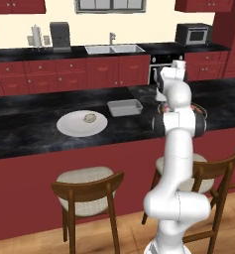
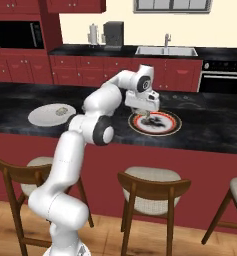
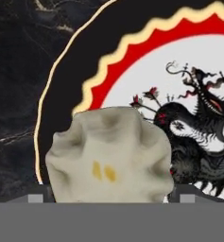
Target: Place two dumplings into each of the tupperware containers and then place the containers in the fridge.
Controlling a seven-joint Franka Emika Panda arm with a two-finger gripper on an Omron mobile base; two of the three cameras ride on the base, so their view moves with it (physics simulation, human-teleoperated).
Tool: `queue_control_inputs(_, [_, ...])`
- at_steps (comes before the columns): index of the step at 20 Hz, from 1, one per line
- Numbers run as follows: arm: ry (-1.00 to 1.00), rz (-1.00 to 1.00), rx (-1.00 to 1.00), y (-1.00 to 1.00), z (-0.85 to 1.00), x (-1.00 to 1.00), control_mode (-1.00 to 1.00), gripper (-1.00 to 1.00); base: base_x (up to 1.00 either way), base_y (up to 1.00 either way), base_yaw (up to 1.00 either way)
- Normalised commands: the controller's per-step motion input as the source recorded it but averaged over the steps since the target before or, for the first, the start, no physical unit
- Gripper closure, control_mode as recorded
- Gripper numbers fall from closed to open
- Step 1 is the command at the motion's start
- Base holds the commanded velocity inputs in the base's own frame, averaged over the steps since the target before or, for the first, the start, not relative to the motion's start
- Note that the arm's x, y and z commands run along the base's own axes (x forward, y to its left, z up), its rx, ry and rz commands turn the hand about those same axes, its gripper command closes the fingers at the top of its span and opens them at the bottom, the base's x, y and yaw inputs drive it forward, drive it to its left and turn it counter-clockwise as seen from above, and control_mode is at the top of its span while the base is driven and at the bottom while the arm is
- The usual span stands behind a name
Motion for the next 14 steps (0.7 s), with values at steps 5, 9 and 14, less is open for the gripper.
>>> queue_control_inputs(5, [-0.06,0.10,-0.07,0.76,0.02,-0.92,-1.00,1.00,0.00,0.00,0.00])
queue_control_inputs(9, [-0.03,0.09,0.00,0.92,0.26,-0.38,-1.00,1.00,0.00,0.00,0.00])
queue_control_inputs(14, [-0.09,0.12,0.00,0.80,0.15,-0.06,-1.00,1.00,0.00,0.00,0.00])
